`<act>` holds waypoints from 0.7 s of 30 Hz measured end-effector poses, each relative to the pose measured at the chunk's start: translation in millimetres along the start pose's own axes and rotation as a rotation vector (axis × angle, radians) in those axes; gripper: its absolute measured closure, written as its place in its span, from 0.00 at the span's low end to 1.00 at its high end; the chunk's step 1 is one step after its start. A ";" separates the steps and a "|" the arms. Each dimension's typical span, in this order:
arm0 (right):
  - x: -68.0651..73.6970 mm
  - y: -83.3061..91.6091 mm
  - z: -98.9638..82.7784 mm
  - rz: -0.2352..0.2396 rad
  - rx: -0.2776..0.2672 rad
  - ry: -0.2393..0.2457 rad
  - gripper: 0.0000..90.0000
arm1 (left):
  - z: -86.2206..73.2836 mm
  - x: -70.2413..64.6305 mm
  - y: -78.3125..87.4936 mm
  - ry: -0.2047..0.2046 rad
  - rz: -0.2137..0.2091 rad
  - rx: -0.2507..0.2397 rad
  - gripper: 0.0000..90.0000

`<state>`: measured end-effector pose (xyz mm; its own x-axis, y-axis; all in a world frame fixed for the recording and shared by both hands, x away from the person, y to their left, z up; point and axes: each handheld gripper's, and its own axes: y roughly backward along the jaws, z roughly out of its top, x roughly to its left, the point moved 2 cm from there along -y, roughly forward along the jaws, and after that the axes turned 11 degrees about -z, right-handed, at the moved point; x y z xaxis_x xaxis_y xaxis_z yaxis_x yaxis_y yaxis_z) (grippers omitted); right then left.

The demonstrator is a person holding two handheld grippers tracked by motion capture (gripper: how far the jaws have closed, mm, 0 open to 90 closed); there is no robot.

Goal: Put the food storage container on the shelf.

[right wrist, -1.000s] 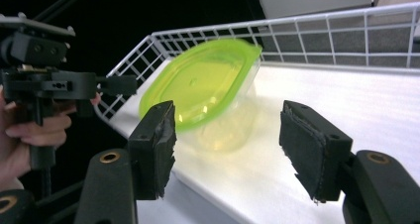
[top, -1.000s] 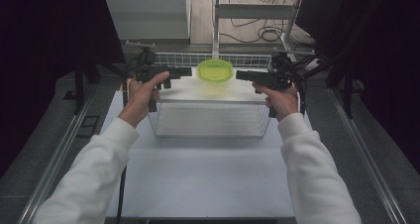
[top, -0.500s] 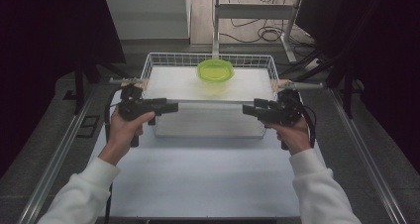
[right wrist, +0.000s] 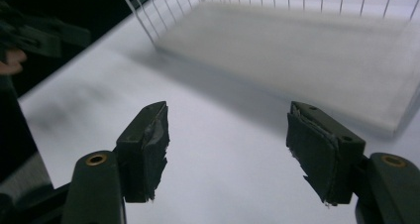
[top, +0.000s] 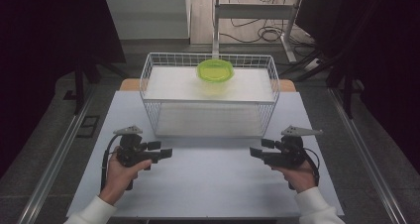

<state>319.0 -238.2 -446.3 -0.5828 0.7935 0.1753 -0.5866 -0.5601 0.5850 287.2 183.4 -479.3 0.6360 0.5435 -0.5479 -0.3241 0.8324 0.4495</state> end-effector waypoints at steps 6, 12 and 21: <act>0.1 -14.2 -21.4 -0.029 0.077 0.021 0.35 | -13.1 -2.3 -5.8 -0.022 0.018 0.057 0.33; -1.3 -16.9 -27.6 -0.031 0.080 0.000 0.36 | -17.4 -1.0 -9.4 -0.020 0.024 0.073 0.33; -1.6 -19.2 -30.5 -0.038 0.082 0.013 0.34 | -18.1 1.5 -5.8 -0.012 0.037 0.062 0.33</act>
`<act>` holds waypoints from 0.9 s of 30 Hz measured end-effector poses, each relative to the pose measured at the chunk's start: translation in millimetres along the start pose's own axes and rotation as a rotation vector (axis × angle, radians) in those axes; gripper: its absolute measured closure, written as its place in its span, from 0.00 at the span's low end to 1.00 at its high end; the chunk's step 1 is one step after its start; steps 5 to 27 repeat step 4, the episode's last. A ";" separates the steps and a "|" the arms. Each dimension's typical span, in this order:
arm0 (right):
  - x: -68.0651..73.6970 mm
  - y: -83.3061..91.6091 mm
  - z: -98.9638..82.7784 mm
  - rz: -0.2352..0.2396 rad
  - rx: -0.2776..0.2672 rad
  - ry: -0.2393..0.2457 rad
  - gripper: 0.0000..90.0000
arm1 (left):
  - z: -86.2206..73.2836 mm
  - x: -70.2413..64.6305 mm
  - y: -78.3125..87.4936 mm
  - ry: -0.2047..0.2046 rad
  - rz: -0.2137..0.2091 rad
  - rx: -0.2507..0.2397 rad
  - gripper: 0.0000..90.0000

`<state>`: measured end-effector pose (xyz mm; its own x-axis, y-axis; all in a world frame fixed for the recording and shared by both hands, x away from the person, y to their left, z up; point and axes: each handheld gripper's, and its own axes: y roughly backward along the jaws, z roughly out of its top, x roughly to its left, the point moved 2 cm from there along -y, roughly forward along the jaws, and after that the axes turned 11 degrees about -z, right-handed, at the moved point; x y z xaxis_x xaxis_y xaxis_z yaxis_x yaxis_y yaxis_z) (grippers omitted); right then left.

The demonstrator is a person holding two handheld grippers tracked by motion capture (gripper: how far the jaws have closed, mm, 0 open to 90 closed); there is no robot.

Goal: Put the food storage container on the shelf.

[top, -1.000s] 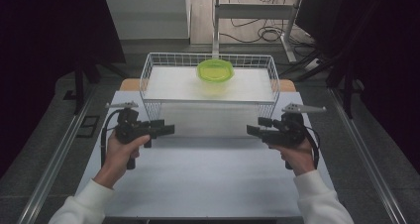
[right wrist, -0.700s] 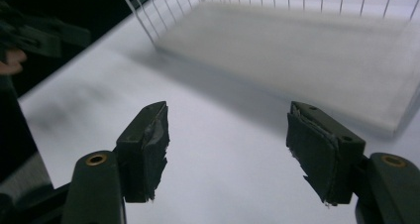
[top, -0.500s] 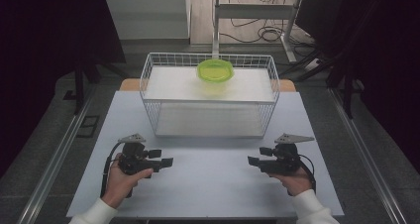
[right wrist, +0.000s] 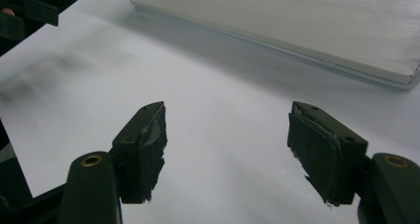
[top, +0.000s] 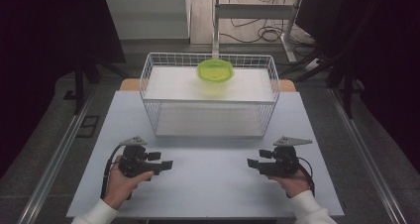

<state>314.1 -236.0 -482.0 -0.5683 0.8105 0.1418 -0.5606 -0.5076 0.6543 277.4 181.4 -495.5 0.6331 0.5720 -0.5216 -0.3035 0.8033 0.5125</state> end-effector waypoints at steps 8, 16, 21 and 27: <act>0.9 -1.6 0.6 -0.010 -0.006 0.017 0.33 | -0.7 1.3 -0.1 -0.003 0.004 0.007 0.33; 0.9 -1.6 0.6 -0.010 -0.006 0.017 0.33 | -0.7 1.3 -0.1 -0.003 0.004 0.007 0.33; 0.9 -1.6 0.6 -0.010 -0.006 0.017 0.33 | -0.7 1.3 -0.1 -0.003 0.004 0.007 0.33; 0.9 -1.6 0.6 -0.010 -0.006 0.017 0.33 | -0.7 1.3 -0.1 -0.003 0.004 0.007 0.33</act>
